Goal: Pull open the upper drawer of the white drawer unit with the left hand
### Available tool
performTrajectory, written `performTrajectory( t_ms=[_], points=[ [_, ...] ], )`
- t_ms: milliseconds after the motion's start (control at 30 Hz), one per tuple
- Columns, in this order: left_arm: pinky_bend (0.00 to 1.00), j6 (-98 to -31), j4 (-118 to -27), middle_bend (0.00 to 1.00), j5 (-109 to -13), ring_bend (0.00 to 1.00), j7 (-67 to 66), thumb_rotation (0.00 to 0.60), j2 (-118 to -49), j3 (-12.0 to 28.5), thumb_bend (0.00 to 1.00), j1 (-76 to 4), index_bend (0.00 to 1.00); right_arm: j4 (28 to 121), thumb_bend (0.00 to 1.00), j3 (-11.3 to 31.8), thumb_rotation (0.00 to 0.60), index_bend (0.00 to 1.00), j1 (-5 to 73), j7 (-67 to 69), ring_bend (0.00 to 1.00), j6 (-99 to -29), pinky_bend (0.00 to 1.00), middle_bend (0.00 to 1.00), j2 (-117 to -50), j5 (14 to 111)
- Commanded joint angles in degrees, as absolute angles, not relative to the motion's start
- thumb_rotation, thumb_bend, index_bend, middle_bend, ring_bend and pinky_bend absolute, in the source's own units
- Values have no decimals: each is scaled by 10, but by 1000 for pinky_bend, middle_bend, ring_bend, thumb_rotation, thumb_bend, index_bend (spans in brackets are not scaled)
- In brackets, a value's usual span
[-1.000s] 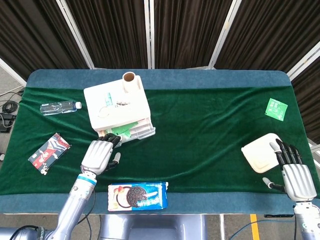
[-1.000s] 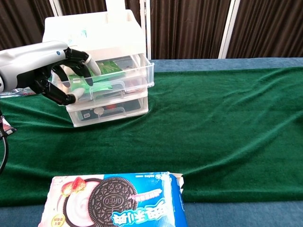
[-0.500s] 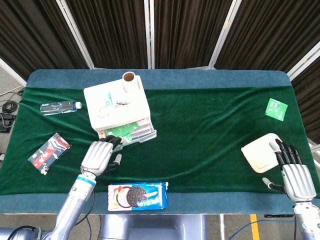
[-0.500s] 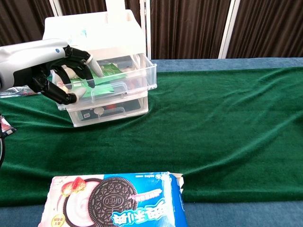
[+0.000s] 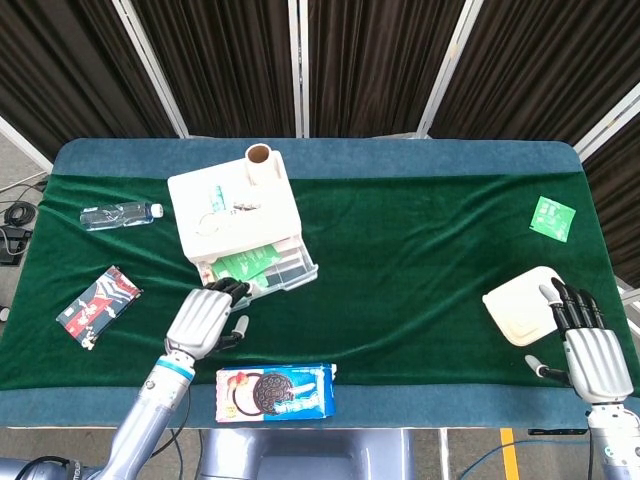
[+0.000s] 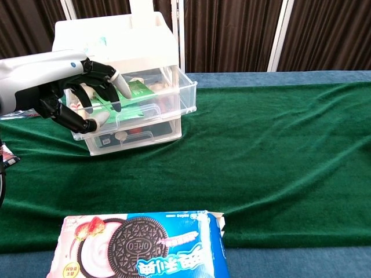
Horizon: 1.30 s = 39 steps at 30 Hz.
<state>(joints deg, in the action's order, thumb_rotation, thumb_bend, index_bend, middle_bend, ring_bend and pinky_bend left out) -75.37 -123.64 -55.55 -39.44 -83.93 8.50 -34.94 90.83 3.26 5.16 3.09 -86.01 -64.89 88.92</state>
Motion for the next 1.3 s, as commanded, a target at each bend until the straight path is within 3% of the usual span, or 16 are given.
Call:
performTrajectory(
  t_ms=[33,900,1300],
  points=[
    [325,-754,-1236,336,-557,222,-394,600,-839,83,547,-350,295,908,18,33,600,42,52,31,0,-860,0,0,-649,889],
    [320,-763,-1238,338,-581,224,-385,600,-841,69,548,-350,294,908,18,32,600,42,51,31,0,-860,0,0,-649,890],
    [262,-801,-1219,256,-674,164,-359,600,-836,64,535,-330,218,907,18,32,600,42,52,26,0,-857,0,0,-651,888]
  ],
)
